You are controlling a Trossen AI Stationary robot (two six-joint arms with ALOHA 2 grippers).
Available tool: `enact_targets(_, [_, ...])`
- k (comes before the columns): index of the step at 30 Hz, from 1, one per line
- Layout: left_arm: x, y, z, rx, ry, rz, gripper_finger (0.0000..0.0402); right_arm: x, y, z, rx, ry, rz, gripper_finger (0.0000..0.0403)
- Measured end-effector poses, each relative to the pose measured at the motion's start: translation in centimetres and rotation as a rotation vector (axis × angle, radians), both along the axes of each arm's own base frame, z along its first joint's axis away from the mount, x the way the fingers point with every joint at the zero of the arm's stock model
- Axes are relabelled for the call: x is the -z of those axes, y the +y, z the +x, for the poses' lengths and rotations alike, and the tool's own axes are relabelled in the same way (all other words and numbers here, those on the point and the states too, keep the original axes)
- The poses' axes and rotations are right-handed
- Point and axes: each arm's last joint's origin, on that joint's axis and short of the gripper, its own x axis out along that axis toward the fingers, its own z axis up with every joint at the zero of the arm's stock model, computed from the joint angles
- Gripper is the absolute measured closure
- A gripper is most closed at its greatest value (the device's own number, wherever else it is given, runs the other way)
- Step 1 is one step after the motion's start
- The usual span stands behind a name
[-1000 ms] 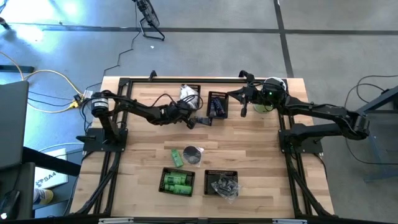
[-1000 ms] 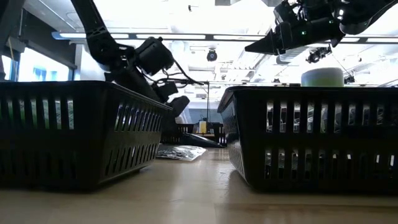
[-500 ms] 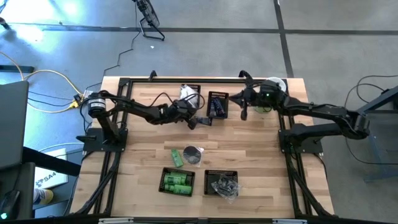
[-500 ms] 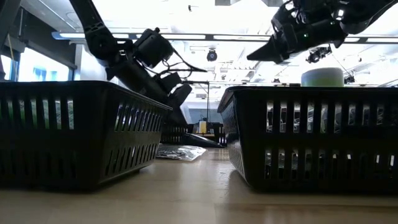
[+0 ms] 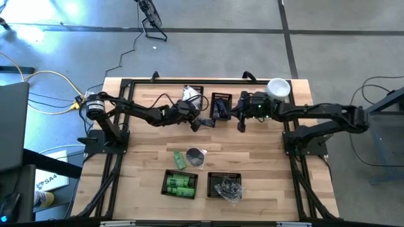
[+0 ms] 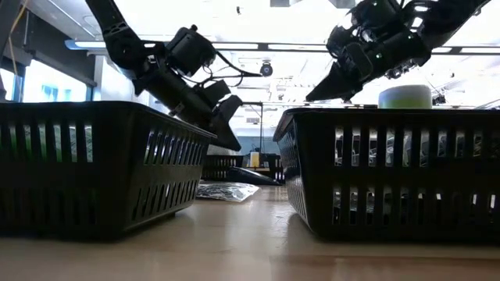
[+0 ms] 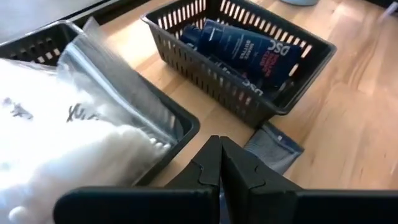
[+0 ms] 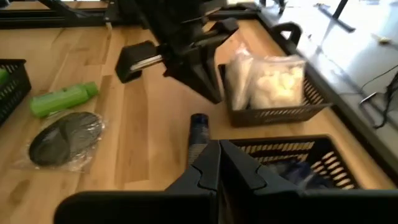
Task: Pick & Place Travel size toiletries
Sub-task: Put the blue shave cream into the top right black bin
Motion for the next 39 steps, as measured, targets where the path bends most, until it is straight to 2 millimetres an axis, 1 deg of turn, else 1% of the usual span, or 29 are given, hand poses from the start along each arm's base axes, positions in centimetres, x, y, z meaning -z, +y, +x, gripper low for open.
enact_targets(4, [-0.4,0.0,0.0,0.01,-0.014,0.023,0.0401,0.9,0.0,0.6,0.012,0.023,0.05,0.04])
enact_targets(12, [-0.4,0.1,0.0,0.018,-0.008,0.041,0.0401,2.8,-0.3,1.6,0.016,0.061,0.153,0.04])
enact_targets(18, [-0.4,0.1,0.0,0.018,-0.007,0.04,0.0401,3.8,-0.5,2.2,0.021,0.066,0.197,0.04])
enact_targets(27, [-0.4,0.1,0.1,0.03,-0.002,0.062,0.0401,4.9,-0.6,2.5,0.062,0.102,0.262,0.04])
enact_targets(39, [-0.6,0.1,0.2,0.031,-0.021,0.07,0.0401,6.1,0.7,3.0,0.066,0.156,0.309,0.04])
